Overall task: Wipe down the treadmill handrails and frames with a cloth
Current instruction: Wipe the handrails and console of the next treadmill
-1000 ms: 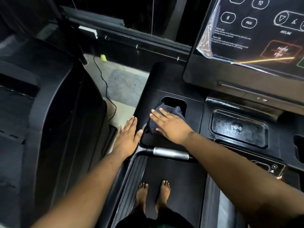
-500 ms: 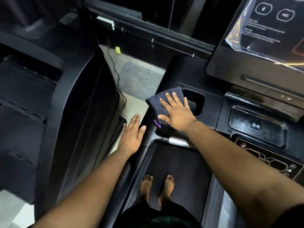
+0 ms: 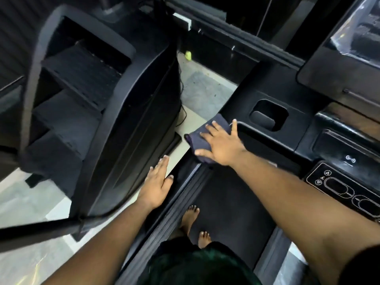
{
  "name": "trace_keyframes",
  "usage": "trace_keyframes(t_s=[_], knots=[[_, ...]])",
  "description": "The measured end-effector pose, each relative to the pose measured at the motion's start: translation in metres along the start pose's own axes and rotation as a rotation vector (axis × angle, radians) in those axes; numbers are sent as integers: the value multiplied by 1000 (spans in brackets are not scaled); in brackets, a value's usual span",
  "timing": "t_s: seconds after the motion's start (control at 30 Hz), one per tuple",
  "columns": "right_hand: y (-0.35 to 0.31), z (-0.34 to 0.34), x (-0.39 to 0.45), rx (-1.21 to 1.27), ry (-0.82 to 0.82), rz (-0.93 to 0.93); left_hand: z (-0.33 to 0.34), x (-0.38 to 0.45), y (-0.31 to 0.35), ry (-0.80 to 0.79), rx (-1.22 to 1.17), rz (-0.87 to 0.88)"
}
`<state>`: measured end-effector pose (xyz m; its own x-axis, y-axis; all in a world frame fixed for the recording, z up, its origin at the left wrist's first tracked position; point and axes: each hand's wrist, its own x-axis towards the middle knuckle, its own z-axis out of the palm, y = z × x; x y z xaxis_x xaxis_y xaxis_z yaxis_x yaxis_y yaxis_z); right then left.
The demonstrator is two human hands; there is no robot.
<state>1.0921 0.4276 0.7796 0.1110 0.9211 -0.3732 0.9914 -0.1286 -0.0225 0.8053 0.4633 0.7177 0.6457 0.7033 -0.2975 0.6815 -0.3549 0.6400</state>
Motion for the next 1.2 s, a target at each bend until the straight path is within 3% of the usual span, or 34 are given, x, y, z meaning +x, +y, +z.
trace_keyframes(t_s=[0.1, 0.2, 0.3, 0.4, 0.5, 0.73, 0.87, 1.0, 1.1, 1.2], knots=[[-42, 17, -5, 13, 125, 106, 9, -30, -8, -3, 66, -11], [-81, 52, -37, 186, 235, 132, 15, -47, -6, 2, 101, -14], [-118, 81, -59, 522, 363, 241, 15, -52, 1, -4, 130, 28], [-156, 100, -65, 1008, 442, 361, 20, -56, 4, -43, 143, 127], [-164, 97, -53, 1403, 557, 432, 20, -55, -1, -65, 143, 158], [-167, 110, -32, 1967, 673, 611, 19, -49, 3, -86, 97, 162], [-214, 135, -61, 2040, 689, 517, 19, -45, -3, -80, 56, 159], [-156, 110, -26, 2044, 702, 597, 17, -49, 2, -112, 67, 165], [-154, 118, -11, 1917, 692, 663, 16, -51, 4, -109, 57, 171], [-187, 139, -40, 1710, 680, 493, 17, -49, 2, -90, 44, 172]])
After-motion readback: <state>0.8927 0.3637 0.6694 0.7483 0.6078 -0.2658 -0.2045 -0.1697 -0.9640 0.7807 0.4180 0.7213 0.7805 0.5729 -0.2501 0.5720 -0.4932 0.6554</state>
